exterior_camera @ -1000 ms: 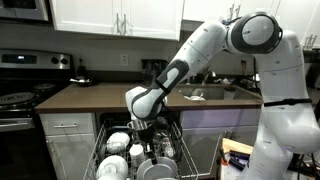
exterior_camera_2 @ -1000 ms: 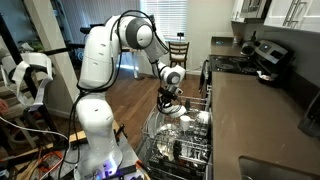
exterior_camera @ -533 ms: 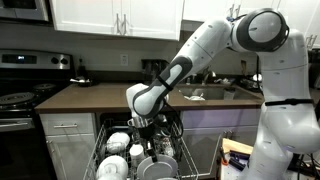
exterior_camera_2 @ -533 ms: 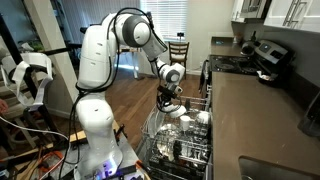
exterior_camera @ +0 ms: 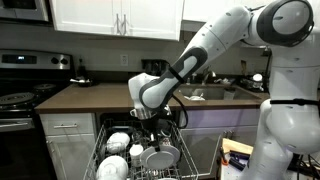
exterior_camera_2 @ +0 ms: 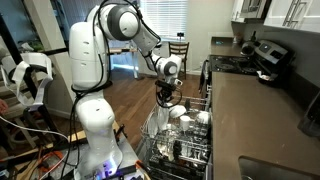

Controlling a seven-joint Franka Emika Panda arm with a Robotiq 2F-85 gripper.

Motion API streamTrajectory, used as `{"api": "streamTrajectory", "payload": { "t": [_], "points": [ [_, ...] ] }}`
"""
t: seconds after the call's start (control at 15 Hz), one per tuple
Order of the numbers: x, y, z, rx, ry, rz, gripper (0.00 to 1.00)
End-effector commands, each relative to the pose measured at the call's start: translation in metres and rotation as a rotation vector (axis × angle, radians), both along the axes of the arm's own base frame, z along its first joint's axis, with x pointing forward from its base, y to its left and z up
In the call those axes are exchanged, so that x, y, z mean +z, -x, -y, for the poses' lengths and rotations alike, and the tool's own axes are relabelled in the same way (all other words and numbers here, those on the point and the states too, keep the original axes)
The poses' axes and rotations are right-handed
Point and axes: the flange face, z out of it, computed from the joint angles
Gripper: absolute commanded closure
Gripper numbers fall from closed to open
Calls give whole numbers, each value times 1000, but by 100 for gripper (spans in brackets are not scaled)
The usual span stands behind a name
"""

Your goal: Get the rightmost plate on the plate dryer then put it on the counter

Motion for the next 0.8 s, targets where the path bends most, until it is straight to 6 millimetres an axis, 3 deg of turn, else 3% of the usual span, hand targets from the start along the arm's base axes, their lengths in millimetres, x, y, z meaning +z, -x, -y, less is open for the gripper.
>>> {"api": "streamTrajectory", "payload": {
  "t": [0.0, 0.2, 0.27, 0.67, 0.73],
  "points": [
    [34, 9, 6, -14, 112, 56, 99],
    [46, 9, 5, 4, 138, 80, 99],
    [31, 0, 6, 4, 98, 65, 94],
    [36, 2, 4, 8, 103, 73, 94],
    [38, 2, 3, 2, 126, 77, 99]
  ]
}}
